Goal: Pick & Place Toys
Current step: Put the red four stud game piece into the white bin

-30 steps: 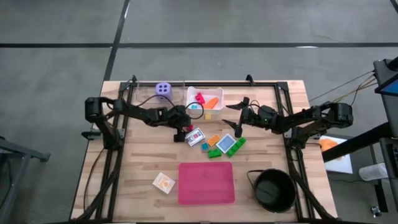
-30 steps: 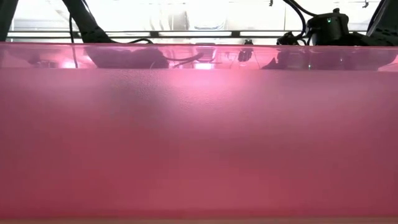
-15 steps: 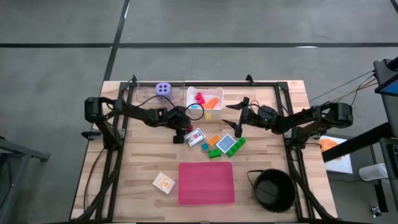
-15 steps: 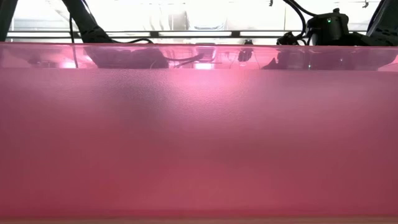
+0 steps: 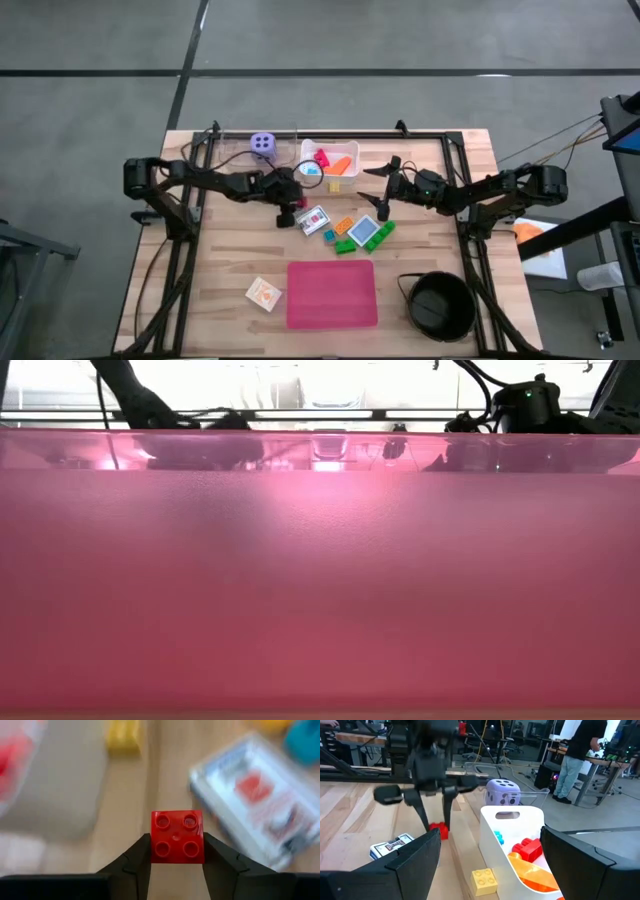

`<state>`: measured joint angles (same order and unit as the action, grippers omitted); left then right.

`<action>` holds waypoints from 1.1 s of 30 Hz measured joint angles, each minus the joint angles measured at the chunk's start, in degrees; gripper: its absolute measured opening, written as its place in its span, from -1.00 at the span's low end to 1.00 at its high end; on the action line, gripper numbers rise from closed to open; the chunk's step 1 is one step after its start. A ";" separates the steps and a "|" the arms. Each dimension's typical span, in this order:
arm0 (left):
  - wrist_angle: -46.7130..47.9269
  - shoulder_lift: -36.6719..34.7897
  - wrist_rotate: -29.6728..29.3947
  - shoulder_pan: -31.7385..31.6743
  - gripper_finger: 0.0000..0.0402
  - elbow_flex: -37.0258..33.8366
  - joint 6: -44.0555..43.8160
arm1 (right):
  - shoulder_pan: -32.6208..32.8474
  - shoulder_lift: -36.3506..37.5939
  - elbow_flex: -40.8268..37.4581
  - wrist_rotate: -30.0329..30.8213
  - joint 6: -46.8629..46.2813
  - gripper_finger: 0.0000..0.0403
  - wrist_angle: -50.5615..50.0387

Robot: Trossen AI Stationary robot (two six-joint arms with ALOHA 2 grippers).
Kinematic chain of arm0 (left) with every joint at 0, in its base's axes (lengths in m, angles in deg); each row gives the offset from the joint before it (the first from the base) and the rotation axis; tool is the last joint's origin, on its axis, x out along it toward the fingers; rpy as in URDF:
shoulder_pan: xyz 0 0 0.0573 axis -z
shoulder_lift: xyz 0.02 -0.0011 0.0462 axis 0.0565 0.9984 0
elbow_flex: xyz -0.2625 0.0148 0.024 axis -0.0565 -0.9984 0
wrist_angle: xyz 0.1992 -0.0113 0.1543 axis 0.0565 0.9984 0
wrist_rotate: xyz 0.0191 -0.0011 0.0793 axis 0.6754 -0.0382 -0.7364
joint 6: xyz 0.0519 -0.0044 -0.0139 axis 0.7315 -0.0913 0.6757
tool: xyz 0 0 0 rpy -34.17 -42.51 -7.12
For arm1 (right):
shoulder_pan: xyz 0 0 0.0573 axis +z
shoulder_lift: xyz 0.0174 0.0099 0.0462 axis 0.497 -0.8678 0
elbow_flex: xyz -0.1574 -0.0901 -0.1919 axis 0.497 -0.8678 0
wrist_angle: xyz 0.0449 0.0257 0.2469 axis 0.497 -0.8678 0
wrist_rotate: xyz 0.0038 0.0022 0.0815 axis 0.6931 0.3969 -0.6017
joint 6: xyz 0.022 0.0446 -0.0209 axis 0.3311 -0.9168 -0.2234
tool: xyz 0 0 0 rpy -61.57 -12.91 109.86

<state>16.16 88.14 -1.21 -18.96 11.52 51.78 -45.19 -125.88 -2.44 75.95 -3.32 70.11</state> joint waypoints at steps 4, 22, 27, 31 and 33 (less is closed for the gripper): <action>-10.44 -0.86 5.15 0.00 -0.33 -1.51 -1.33 | -0.05 0.00 0.00 -0.02 0.00 0.68 -0.05; -59.04 0.91 6.65 -0.24 -0.33 -13.28 -13.95 | -0.22 0.00 0.00 -0.02 0.03 0.68 -0.22; -49.65 0.91 5.31 -2.54 -0.33 -7.42 -12.78 | -0.22 0.00 0.00 -0.01 0.03 0.68 -0.03; -38.06 0.91 2.34 -5.86 -0.33 -2.27 -11.53 | -0.22 -0.02 0.00 -0.02 0.02 0.68 -0.03; -33.69 0.91 1.96 -7.89 -0.33 -0.22 -11.43 | -0.22 0.00 0.00 -0.02 0.02 0.68 -0.03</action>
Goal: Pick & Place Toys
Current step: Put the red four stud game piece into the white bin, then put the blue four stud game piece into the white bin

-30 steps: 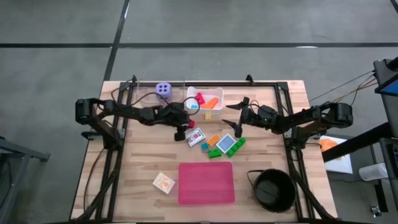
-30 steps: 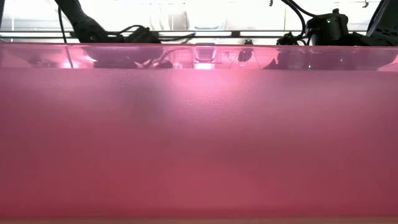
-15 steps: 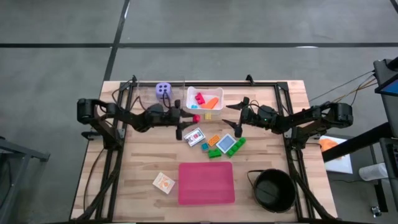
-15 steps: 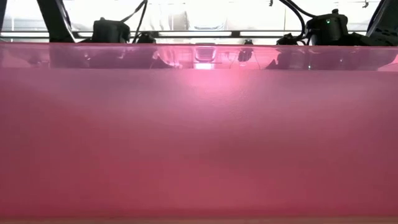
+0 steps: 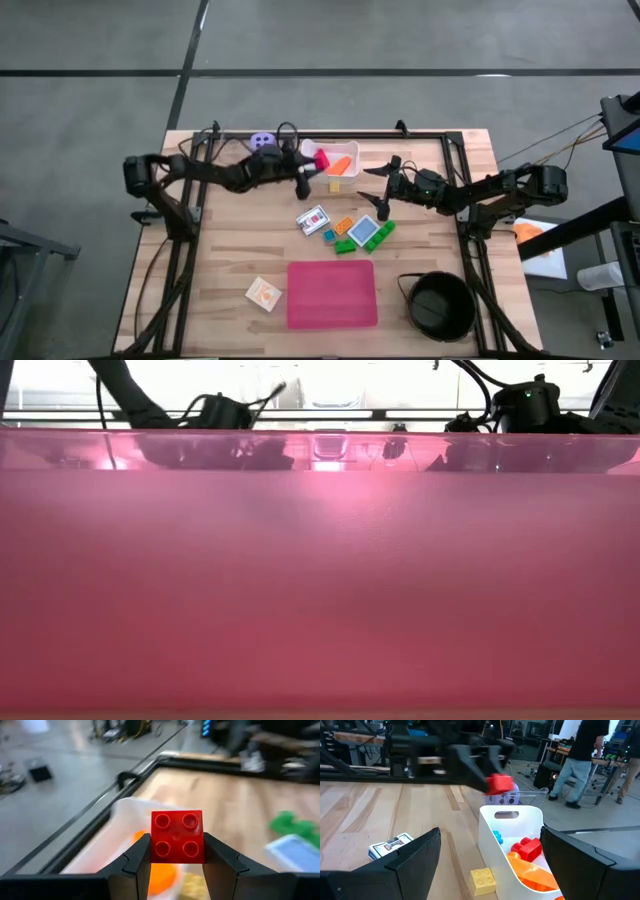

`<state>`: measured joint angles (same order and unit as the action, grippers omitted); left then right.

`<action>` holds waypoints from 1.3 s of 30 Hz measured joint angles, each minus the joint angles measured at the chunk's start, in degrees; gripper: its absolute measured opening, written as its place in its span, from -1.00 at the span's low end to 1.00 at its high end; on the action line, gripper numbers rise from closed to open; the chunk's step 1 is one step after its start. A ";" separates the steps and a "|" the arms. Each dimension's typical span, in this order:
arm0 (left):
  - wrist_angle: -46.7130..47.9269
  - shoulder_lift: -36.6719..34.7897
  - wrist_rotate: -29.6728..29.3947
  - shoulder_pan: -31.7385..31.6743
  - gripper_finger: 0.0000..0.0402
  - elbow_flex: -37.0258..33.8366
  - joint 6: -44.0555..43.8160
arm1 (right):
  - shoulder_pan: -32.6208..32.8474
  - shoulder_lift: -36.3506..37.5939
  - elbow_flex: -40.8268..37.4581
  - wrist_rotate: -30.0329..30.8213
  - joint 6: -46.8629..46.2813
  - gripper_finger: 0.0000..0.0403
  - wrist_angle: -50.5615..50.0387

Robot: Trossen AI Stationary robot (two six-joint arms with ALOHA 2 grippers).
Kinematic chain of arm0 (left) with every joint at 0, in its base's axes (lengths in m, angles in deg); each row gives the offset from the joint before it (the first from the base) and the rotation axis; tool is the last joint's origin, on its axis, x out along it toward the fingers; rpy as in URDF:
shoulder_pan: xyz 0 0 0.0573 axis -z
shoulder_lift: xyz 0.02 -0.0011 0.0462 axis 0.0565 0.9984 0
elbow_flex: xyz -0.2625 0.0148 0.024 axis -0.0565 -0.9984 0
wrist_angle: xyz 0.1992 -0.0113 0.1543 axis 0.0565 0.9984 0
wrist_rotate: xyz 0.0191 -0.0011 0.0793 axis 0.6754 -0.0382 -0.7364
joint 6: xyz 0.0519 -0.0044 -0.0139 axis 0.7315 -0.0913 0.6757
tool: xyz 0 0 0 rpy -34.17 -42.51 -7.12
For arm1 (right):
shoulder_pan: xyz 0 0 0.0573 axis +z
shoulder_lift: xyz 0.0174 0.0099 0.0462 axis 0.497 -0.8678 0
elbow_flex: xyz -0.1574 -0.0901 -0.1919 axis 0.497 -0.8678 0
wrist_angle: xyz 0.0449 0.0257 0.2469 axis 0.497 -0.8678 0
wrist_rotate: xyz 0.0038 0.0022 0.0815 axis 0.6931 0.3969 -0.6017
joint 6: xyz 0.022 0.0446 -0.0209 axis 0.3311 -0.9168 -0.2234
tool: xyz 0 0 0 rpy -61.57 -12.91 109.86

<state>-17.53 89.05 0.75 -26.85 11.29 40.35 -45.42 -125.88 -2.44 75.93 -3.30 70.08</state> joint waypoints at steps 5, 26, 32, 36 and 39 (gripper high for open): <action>6.95 0.00 -0.21 -3.61 -0.33 2.34 -0.09 | 0.00 0.00 0.00 0.00 0.02 0.68 0.00; 10.15 0.02 -0.19 -4.62 0.42 2.39 -0.63 | 0.00 0.00 0.00 0.00 0.00 0.68 0.00; 9.27 0.02 0.45 -4.59 0.59 2.39 -0.65 | 0.00 0.00 0.00 0.00 0.00 0.68 0.00; 4.93 0.03 4.90 -4.57 0.58 2.31 -0.82 | 0.00 0.00 0.00 0.00 0.01 0.68 0.00; -1.73 0.02 8.82 -4.16 0.51 1.28 -1.04 | 0.00 0.00 0.00 0.00 0.02 0.68 0.00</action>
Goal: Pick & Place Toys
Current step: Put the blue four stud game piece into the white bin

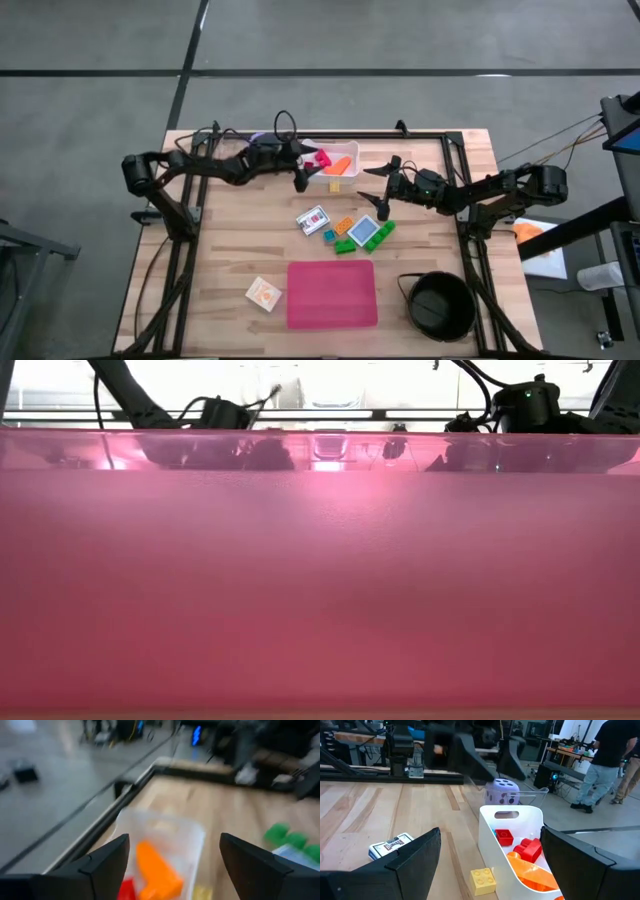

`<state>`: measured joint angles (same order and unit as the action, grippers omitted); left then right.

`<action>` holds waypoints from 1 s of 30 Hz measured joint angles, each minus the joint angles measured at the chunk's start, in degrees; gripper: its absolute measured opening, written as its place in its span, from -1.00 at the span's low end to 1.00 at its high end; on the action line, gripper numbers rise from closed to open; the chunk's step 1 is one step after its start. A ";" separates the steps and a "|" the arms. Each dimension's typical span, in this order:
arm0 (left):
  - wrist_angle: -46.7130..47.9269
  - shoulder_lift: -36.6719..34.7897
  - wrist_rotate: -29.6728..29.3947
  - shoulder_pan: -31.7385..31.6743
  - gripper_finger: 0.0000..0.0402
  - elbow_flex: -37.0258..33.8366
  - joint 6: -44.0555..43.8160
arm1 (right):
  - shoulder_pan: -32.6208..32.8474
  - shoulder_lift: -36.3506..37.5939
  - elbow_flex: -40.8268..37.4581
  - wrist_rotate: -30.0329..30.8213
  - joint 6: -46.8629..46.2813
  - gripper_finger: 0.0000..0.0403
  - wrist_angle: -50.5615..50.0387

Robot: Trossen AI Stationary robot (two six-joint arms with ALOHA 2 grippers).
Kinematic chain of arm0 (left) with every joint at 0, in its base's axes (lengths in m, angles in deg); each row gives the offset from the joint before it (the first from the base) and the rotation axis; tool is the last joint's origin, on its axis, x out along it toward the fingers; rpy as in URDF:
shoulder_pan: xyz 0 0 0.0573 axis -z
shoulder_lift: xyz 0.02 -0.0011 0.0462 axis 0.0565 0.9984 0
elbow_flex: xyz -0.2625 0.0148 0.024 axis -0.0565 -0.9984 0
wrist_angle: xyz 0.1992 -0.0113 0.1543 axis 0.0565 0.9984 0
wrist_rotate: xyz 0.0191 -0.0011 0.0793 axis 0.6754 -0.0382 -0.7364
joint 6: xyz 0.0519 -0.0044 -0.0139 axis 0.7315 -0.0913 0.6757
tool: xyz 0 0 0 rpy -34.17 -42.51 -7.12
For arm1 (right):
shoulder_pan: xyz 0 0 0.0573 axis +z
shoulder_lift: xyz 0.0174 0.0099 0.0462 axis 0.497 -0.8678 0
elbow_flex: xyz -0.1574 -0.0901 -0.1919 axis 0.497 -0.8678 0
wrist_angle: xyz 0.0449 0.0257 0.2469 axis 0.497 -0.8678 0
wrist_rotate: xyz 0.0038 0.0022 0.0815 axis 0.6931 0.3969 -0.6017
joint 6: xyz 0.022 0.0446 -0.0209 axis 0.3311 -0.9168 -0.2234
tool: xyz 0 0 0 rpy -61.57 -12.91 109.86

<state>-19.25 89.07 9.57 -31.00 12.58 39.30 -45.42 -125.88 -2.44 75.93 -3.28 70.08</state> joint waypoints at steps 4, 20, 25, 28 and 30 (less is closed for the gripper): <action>-9.63 -0.02 2.23 0.94 0.39 -3.39 -1.05 | -0.01 0.00 0.00 0.00 0.00 0.68 -0.02; -13.14 -16.82 -2.78 6.37 0.22 -24.90 -3.22 | -0.13 -5.42 0.14 -0.34 0.00 0.68 3.32; -13.00 -23.66 -5.33 8.98 0.22 -31.17 -4.61 | -0.13 -9.51 3.32 -5.45 -0.03 0.68 2.17; -12.88 -25.63 -5.98 9.92 0.22 -33.64 -5.15 | -0.13 -11.25 6.49 -8.10 -0.02 0.68 -3.44; -12.82 -26.12 -6.04 10.13 0.22 -34.60 -5.43 | -0.11 -11.47 9.22 -9.32 0.00 0.68 -9.56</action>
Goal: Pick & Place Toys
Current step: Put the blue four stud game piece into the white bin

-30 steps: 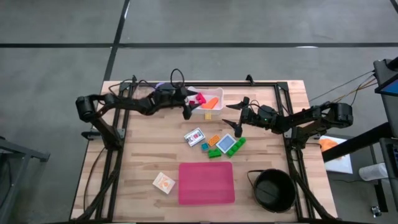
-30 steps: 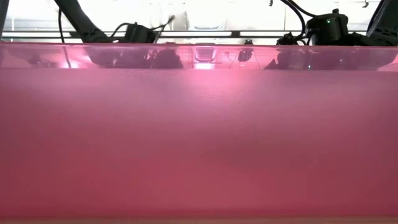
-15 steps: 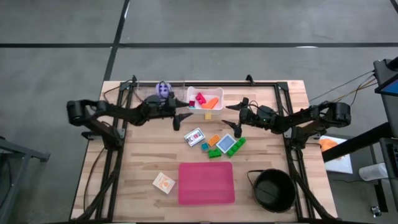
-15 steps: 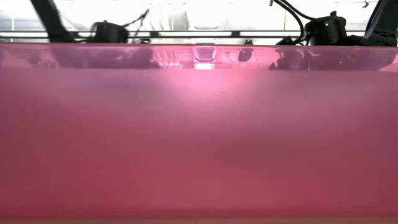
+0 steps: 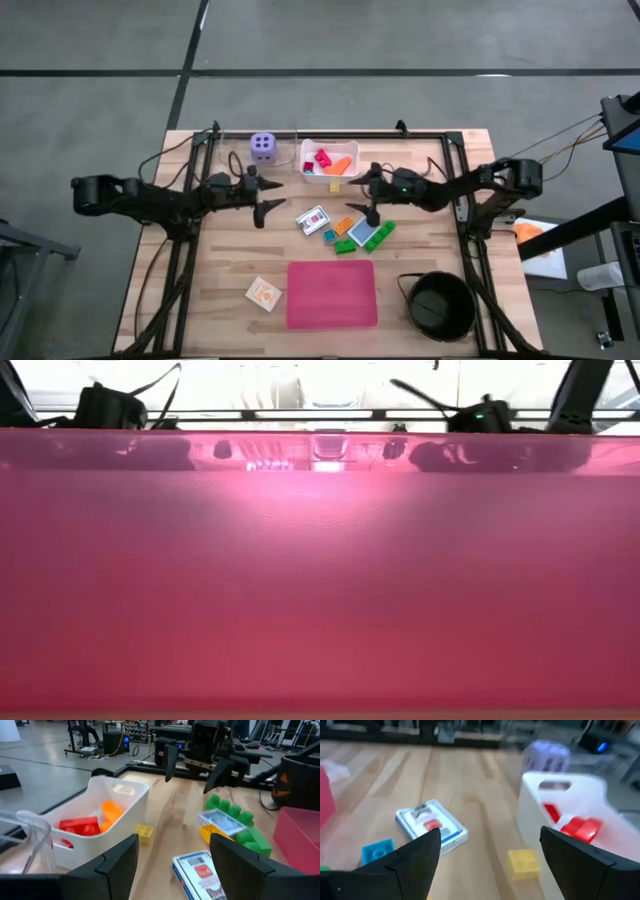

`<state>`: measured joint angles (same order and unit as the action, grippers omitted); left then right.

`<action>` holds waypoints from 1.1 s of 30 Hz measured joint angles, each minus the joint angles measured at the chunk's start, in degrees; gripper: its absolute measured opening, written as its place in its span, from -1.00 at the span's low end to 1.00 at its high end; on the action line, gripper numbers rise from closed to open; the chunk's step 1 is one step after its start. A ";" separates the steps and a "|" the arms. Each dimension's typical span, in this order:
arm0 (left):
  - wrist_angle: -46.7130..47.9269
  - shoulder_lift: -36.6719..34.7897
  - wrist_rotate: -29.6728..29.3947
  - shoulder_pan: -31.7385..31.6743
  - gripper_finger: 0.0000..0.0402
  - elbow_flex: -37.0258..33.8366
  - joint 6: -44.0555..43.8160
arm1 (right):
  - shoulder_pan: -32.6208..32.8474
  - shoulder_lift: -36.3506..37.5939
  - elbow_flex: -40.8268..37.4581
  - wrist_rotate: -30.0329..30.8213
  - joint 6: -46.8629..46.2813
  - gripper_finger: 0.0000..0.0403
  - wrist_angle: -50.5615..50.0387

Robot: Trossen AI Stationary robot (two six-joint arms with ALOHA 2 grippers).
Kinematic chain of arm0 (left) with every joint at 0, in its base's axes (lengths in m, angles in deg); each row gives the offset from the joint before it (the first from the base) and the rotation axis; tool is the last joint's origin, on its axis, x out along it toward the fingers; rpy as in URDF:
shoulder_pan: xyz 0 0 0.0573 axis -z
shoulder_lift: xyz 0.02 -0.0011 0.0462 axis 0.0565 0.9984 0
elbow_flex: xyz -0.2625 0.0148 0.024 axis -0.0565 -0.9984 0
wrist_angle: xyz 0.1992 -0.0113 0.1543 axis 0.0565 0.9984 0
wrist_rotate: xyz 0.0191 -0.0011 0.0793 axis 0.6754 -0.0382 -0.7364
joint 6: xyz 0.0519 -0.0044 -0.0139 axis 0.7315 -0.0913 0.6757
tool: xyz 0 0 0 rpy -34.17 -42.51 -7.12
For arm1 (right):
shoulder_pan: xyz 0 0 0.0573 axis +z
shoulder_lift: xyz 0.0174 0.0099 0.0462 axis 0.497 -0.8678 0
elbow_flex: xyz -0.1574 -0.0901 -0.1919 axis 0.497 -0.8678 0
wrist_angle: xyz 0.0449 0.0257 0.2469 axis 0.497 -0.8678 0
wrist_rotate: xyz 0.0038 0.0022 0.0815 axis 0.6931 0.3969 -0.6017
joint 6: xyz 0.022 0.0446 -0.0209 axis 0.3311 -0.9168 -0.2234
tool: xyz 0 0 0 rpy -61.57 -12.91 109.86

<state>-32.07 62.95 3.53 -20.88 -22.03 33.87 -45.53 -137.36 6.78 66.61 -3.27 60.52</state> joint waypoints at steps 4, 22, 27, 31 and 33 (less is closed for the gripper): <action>1.76 0.03 0.00 0.08 0.22 -0.09 0.08 | 0.33 1.45 5.38 -1.07 0.67 0.68 -14.02; 6.21 0.04 0.00 0.08 0.22 0.01 2.95 | 6.50 -0.78 26.93 -8.69 3.03 0.68 -54.12; 6.98 0.08 0.00 0.08 0.22 0.01 2.93 | 10.51 -5.91 29.57 -7.20 3.02 0.68 -54.37; 7.06 0.09 0.00 0.08 0.22 0.01 2.92 | 11.53 -8.58 32.44 -6.85 3.49 0.68 -56.09; 7.26 0.09 0.00 0.08 0.22 0.01 2.91 | 11.75 -9.59 33.84 -6.84 3.94 0.68 -56.65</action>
<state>-24.81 63.04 3.53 -20.80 -22.01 36.78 -33.78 -146.94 40.61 59.77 0.67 3.87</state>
